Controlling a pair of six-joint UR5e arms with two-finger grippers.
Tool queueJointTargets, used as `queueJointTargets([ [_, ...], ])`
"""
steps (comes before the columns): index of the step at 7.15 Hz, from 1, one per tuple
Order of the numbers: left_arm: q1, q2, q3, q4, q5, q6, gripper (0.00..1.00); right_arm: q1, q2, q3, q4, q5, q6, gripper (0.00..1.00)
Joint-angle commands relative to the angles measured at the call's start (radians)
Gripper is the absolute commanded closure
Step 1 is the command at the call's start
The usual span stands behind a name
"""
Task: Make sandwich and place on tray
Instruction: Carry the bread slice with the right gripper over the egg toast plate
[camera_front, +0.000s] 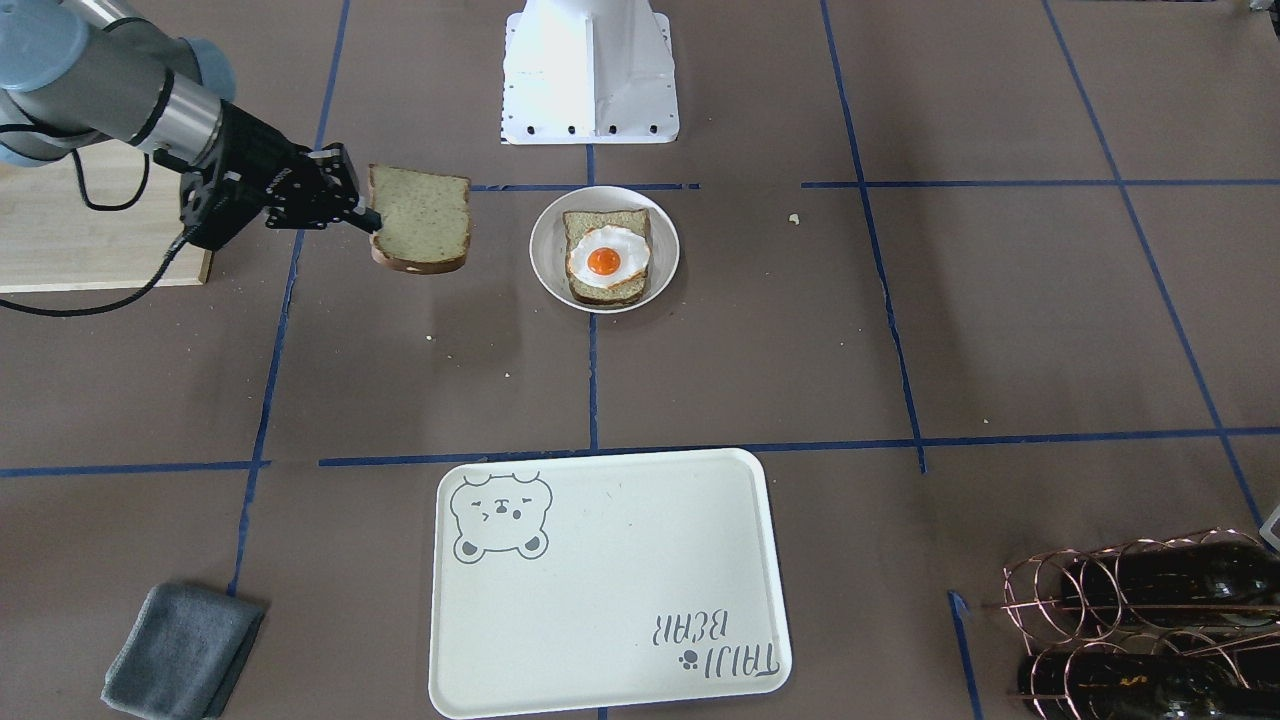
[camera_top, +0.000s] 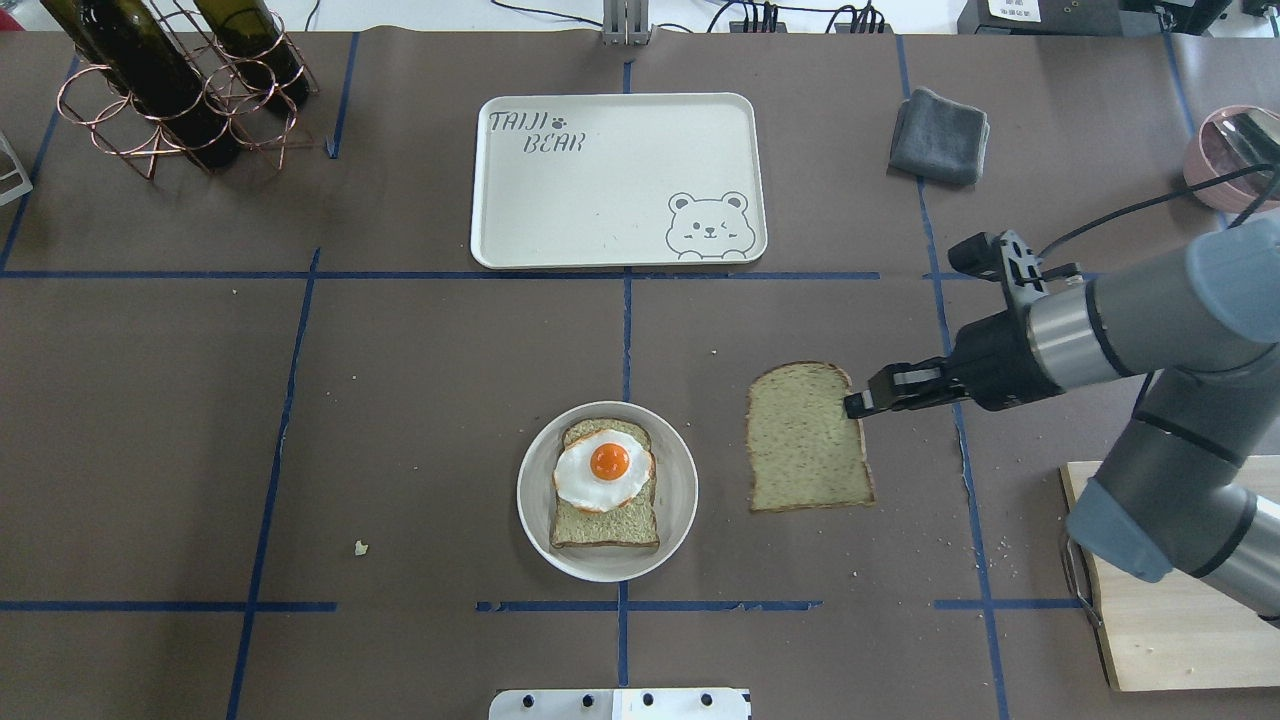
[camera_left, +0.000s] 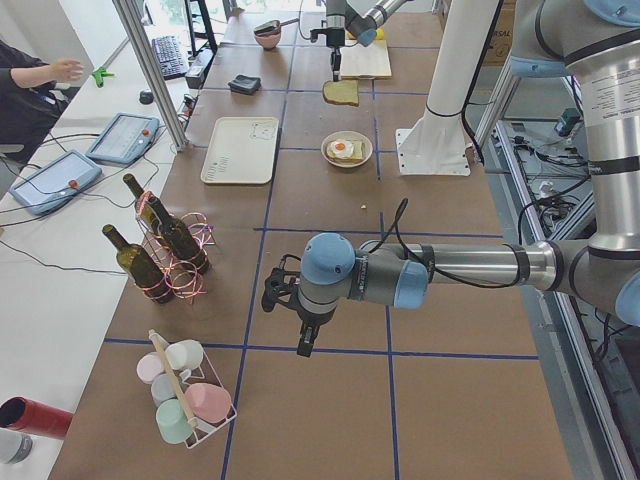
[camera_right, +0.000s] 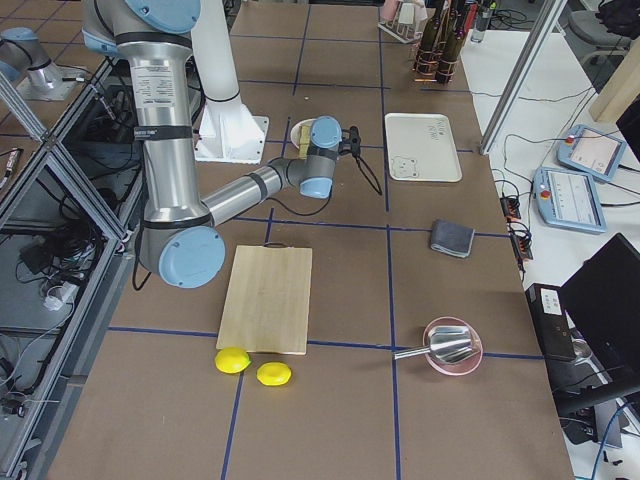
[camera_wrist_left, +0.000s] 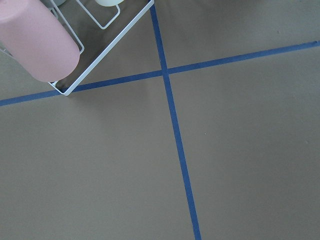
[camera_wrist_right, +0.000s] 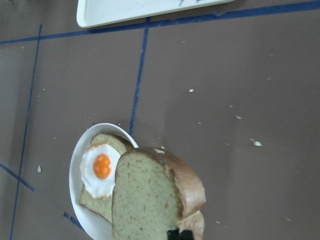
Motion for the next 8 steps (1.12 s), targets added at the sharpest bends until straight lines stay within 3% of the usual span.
queueJointTargets([
  [1, 0.0, -0.002, -0.001, -0.002, -0.002, 0.0, 0.0, -0.118, 0.166, -0.021, -0.127, -0.127, 0.027, 1.0],
  [3, 0.0, -0.006, -0.001, -0.002, -0.002, 0.0, 0.0, -0.175, 0.261, -0.12, -0.133, -0.194, 0.025, 1.0],
  [6, 0.002, -0.006, 0.0, -0.002, -0.002, 0.0, 0.0, -0.221, 0.285, -0.166, -0.131, -0.271, 0.018, 1.0],
  [8, 0.0, -0.008, 0.0, -0.002, -0.002, 0.0, 0.0, -0.222, 0.309, -0.183, -0.137, -0.277, 0.022, 1.0],
])
